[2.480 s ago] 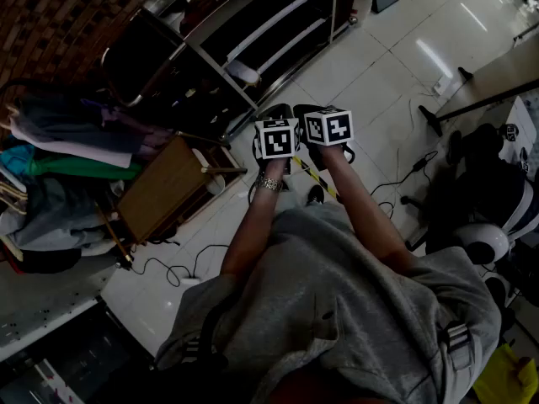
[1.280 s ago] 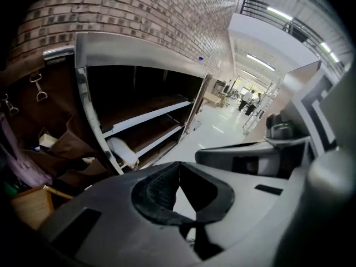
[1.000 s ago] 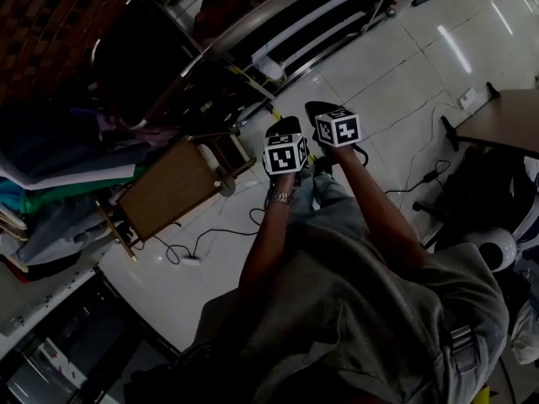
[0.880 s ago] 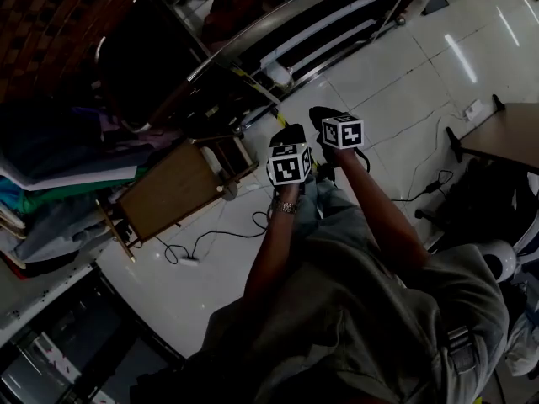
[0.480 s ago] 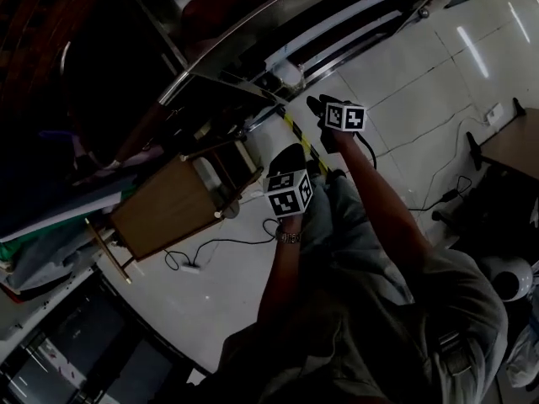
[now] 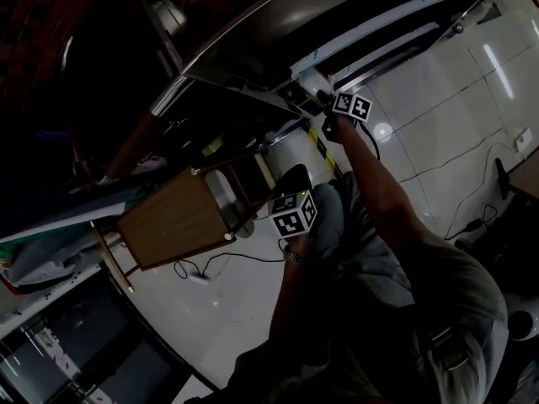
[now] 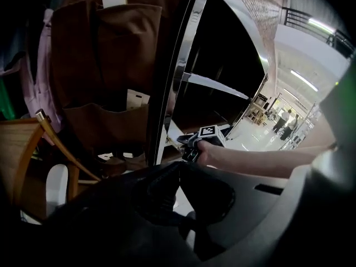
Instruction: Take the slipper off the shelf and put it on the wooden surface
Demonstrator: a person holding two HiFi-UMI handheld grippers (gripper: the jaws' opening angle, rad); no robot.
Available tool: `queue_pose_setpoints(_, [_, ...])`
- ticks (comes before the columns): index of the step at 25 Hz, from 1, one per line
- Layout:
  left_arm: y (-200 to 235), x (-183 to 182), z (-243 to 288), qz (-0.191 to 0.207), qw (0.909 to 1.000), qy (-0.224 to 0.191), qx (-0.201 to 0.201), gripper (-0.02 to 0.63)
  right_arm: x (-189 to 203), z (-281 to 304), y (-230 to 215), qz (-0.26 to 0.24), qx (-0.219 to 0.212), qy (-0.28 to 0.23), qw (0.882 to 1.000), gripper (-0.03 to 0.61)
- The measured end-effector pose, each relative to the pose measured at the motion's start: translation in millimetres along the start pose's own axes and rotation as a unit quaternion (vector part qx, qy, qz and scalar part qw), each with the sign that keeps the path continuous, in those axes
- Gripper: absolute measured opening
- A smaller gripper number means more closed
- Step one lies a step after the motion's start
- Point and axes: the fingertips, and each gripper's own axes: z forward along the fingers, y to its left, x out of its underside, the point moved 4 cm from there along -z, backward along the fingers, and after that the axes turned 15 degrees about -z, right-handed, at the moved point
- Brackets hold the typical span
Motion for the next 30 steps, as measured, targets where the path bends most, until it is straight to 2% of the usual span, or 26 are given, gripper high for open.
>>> queue_pose_setpoints(1, [2, 1, -4, 0.0, 1.0, 0.001, -0.004, 0.003, 0, -2, 1, -0.006, 0.005, -0.003, 1.0, 0.144])
queue_pose_setpoints(3, [1, -1, -13, -0.002, 1.0, 0.004, -0.008, 0.003, -3, -16, 6, -0.032, 0.02, -0.009, 0.999, 0.105])
queue_pose_setpoints(7, [-21, -21, -37, 0.006, 0.9999, 0.01, 0.0, 0.003, -23, -73, 36, -0.112, 0.045, -0.013, 0.993, 0.068])
queue_pose_setpoints(11, [-69, -56, -74, 0.025, 0.9993, 0.017, 0.022, 0.003, -49, -162, 82, -0.214, 0.08, 0.001, 0.973, 0.057])
queue_pose_setpoints(13, [-95, -72, -92, 0.038, 0.9984, 0.023, 0.035, 0.003, -61, -215, 105, -0.243, 0.103, 0.004, 0.964, 0.057])
queue_pose_setpoints(17, [-147, -94, -125, 0.077, 0.9951, 0.025, 0.056, 0.003, -75, -326, 152, -0.264, 0.161, -0.005, 0.951, 0.057])
queue_pose_setpoints(20, [-179, -101, -136, 0.098, 0.9939, 0.018, 0.047, 0.003, -84, -392, 179, -0.268, 0.197, 0.003, 0.943, 0.058])
queue_pose_setpoints(23, [-207, -95, -144, 0.113, 0.9924, 0.02, 0.045, 0.003, -85, -428, 195, -0.271, 0.202, 0.008, 0.941, 0.058])
queue_pose_setpoints(26, [-232, -98, -157, 0.123, 0.9905, 0.009, 0.062, 0.003, -96, -447, 208, -0.29, 0.196, -0.015, 0.937, 0.057])
queue_pose_setpoints(30, [-246, -97, -178, 0.131, 0.9889, -0.004, 0.07, 0.003, -102, -467, 218, -0.292, 0.184, -0.041, 0.938, 0.057])
